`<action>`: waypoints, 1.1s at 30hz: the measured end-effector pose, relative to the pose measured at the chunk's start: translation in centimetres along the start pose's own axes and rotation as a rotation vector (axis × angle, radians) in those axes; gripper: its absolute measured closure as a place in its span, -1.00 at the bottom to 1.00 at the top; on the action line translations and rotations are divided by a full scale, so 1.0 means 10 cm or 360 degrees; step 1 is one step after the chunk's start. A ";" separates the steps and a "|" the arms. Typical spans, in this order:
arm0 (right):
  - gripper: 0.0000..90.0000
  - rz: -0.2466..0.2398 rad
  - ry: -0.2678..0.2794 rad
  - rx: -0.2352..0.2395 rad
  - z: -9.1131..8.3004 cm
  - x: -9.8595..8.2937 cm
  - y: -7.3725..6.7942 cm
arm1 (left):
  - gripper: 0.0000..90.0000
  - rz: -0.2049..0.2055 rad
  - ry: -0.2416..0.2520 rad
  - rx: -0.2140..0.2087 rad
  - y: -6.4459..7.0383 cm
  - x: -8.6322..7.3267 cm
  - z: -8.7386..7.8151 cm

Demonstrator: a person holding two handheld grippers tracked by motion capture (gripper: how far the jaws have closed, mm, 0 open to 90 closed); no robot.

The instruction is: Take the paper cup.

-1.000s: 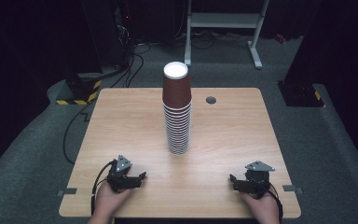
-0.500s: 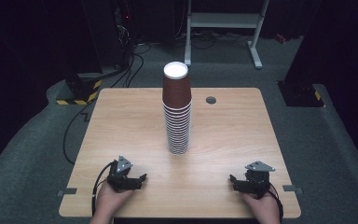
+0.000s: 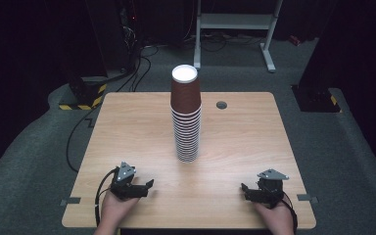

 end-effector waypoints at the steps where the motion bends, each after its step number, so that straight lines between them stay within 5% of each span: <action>1: -0.80 0.0000 0.0000 0.0000 0.00 0.00 0.00 | -0.80 -0.0021 0.0024 -0.0005 -0.01 0.02 -0.02; 20: -0.80 0.0004 0.0002 0.0001 -0.01 -0.01 0.00 | -0.80 -0.0096 0.0271 -0.0082 0.07 0.36 -0.21; 33: -0.80 -0.0046 -0.0014 0.0046 -0.06 -0.04 0.05 | -0.80 -0.0033 0.0323 -0.0119 0.27 0.55 -0.28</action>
Point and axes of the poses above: each handheld gripper's, and its own axes: z roughly forward along the jaws, x roughly out of its top, y roughly to its right, the point moved 1 cm from there along z, roughly forward along the jaws, and after that the axes turned 10 degrees about x, right-handed, at the moved point
